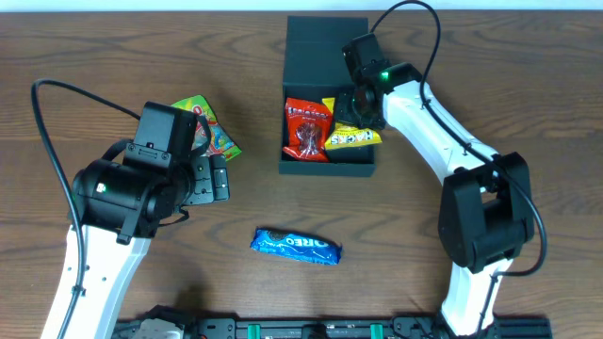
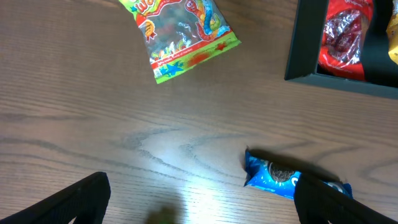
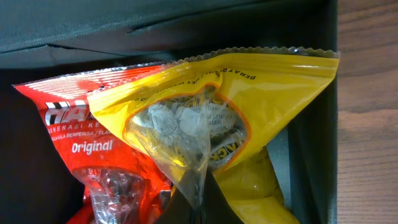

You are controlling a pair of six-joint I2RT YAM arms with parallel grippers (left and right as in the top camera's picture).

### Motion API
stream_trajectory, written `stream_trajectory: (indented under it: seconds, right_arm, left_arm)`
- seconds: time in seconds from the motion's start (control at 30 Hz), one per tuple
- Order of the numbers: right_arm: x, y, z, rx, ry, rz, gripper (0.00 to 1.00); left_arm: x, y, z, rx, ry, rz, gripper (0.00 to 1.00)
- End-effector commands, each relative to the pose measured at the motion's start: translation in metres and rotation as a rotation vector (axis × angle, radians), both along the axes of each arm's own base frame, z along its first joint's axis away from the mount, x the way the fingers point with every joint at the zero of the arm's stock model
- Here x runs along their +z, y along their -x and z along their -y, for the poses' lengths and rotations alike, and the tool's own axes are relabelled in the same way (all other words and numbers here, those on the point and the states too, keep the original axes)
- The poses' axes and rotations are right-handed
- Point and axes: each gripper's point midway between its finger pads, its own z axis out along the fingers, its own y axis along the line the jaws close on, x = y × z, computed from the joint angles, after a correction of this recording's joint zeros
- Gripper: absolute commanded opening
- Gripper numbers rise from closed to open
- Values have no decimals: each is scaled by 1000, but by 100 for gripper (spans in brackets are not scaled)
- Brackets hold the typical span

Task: Pack container
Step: 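Lower the yellow bag beside the red bag and open the right gripper, then withdraw the right gripper from the box to the right side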

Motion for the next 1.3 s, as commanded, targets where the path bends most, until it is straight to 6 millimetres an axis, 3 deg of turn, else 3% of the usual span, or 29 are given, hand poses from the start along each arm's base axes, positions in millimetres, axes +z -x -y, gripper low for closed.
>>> stream_trajectory:
  seconds: [0.0, 0.33, 0.7, 0.73, 0.77, 0.87, 1.1, 1.2, 1.27]
  right_arm:
    - [1, -6, 2, -41, -1, 7, 1]
    - [3, -2, -13, -44, -93, -23, 2]
    - [-2, 0, 12, 26, 79, -4, 1]
    - [-2, 1, 12, 26, 80, -6, 7]
    - [-2, 1, 12, 26, 80, -6, 43]
    - [-2, -1, 12, 25, 77, 0, 71]
    - [10, -5, 9, 26, 60, 35, 98]
    - [40, -4, 7, 30, 28, 81, 99]
    - [75, -2, 6, 56, 6, 147, 99]
  left_arm:
    - [-1, 1, -1, -17, -15, -3, 95]
    - [-1, 1, -1, -20, -17, -3, 96]
    - [-1, 1, -1, -20, -17, -3, 95]
    - [-1, 1, -1, -20, -17, -3, 95]
    - [-1, 1, -1, -20, -17, -3, 95]
    - [-1, 1, -1, -20, -17, -3, 95]
    - [-1, 0, -1, -20, -16, 0, 96]
    - [0, 0, 0, -21, -15, 2, 96]
    - [0, -1, 0, -21, -15, 3, 95]
